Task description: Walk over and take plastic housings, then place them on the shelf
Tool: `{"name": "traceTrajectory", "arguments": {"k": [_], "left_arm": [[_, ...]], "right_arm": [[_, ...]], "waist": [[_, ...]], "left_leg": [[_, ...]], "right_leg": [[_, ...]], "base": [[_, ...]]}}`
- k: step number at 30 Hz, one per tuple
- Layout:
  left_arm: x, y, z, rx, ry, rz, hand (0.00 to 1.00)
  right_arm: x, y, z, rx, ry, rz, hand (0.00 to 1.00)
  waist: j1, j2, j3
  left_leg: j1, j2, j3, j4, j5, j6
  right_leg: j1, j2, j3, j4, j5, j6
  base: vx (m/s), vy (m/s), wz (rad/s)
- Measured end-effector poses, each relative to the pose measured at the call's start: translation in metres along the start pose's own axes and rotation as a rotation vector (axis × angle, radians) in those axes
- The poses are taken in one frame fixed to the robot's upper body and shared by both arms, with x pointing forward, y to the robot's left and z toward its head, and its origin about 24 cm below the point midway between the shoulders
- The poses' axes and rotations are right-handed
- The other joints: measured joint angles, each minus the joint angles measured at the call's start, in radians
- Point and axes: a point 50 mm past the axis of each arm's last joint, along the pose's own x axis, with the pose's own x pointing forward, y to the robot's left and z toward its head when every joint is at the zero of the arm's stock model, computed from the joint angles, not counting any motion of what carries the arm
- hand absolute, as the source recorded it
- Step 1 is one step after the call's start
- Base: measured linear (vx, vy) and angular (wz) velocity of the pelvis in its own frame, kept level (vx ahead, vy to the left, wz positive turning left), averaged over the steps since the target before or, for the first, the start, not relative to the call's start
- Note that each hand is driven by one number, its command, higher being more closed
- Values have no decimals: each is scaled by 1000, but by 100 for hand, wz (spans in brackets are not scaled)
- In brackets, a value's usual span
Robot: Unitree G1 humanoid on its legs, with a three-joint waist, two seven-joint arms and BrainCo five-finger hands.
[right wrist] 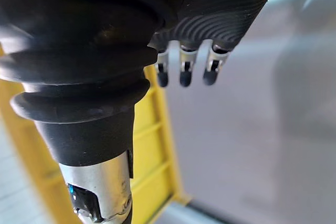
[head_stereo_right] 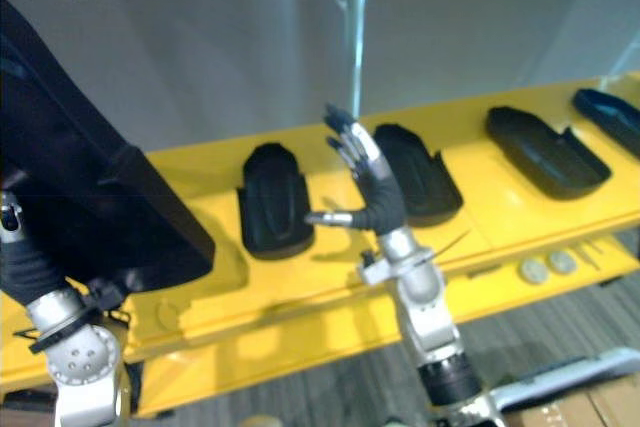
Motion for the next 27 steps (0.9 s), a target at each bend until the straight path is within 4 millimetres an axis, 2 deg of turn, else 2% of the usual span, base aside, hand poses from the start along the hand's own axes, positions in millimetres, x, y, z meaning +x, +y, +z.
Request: {"name": "traceTrajectory", "arguments": {"k": [1,3,5,6,7,10,11,12,14,15,17,18,20,21,22,23,24,25,26,27], "left_arm": [[0,-1,1,-7,-3,1,100],[-1,-5,7,-38,-20,-7,100],[1,-6,12,-50,-43,-25,100],[2,-6,13,-46,-51,-30,100],[2,-5,13,-40,-51,-30,100],[9,7,10,32,-38,-37,100],[16,17,7,95,-38,-50,100],[21,23,4,138,-37,-58,100],[35,49,-14,311,23,-84,100],[38,56,-20,350,49,-87,100],[44,83,-43,484,170,-77,100],[45,88,-48,509,200,-79,100],[50,107,-64,575,304,-103,100],[51,114,-72,598,362,-116,100],[52,117,-77,609,392,-124,100],[52,123,-85,630,445,-135,100],[50,132,-99,660,540,-151,100],[50,134,-101,664,558,-152,100],[50,138,-108,665,610,-156,100],[50,144,-118,660,686,-160,100]], "right_arm": [[3,6,3,26,-20,33,0],[11,34,6,90,-55,152,0],[17,45,4,74,-51,181,0],[21,44,2,12,-31,145,0],[23,40,0,-15,-23,116,0],[17,-2,-4,-184,33,-167,0],[7,-26,2,-263,40,-318,0],[0,-39,6,-300,41,-393,0],[-42,-81,26,-471,79,-646,0],[-54,-89,31,-508,93,-700,0],[-91,-108,56,-647,110,-889,0],[-99,-111,63,-687,110,-929,0],[-135,-120,89,-810,141,-1071,0],[-152,-122,97,-814,170,-1129,0],[-160,-123,100,-813,188,-1156,0],[-172,-124,101,-793,230,-1186,0],[-193,-125,96,-739,340,-1218,0],[-197,-124,95,-729,364,-1224,0],[-211,-123,88,-665,446,-1238,0],[-238,-117,73,-566,594,-1268,0]], "waist": [[0,1,-1],[6,-7,-18],[29,-22,-30],[49,-37,-37],[52,-42,-37],[49,-56,-43],[48,-61,-46],[47,-63,-46],[35,-59,-46],[25,-58,-47],[-8,-52,-53],[-16,-50,-56],[-54,-50,-62],[-70,-51,-63],[-78,-51,-63],[-92,-50,-62],[-119,-48,-61],[-122,-48,-61],[-133,-44,-61],[-144,-43,-60]], "left_leg": [[-1,2,36,-1,7,10],[-13,-2,98,-25,30,42],[-11,-12,69,-71,51,35],[-9,-24,65,-97,71,41],[-5,-31,60,-104,76,44],[27,-57,44,-142,93,56],[33,-64,53,-160,103,61],[39,-67,63,-172,110,62],[62,-74,102,-204,124,68],[69,-77,109,-212,127,70],[92,-76,165,-241,133,71],[92,-75,180,-245,133,71],[94,-75,220,-246,130,73],[96,-75,246,-246,129,73],[100,-74,259,-246,129,73],[107,-74,278,-247,129,73],[111,-74,310,-247,129,74],[112,-73,316,-247,128,73],[114,-70,329,-247,123,74],[115,-65,353,-247,121,72]], "right_leg": [[17,-1,-22,-7,-1,-1],[58,-3,-99,-32,-1,-1],[72,-4,-136,-55,-2,0],[77,-12,-138,-68,-2,0],[87,-16,-139,-76,-2,1],[124,-39,-148,-97,-4,4],[121,-45,-141,-102,-4,5],[119,-47,-131,-107,-4,6],[111,-54,-101,-115,12,31],[111,-54,-97,-115,14,33],[91,-54,-49,-116,23,43],[84,-55,-39,-116,25,44],[57,-53,6,-116,36,44],[44,-52,26,-114,41,44],[38,-52,40,-114,44,46],[30,-50,60,-113,48,46],[24,-49,83,-113,51,44],[22,-48,88,-113,52,44],[14,-43,100,-112,54,43],[0,-37,122,-112,58,41]], "base": [[139,-144,97],[121,-86,108],[81,-13,83],[42,28,55],[29,42,47],[-21,56,25],[-45,36,-8],[-51,45,-24],[-56,40,-38],[-62,34,-43],[-39,38,-55],[-30,46,-62],[-10,39,-54],[17,28,-47],[22,25,-49],[2,24,-54],[-4,17,-46],[-38,12,-42],[-35,0,-41],[-43,-1,-45]]}}
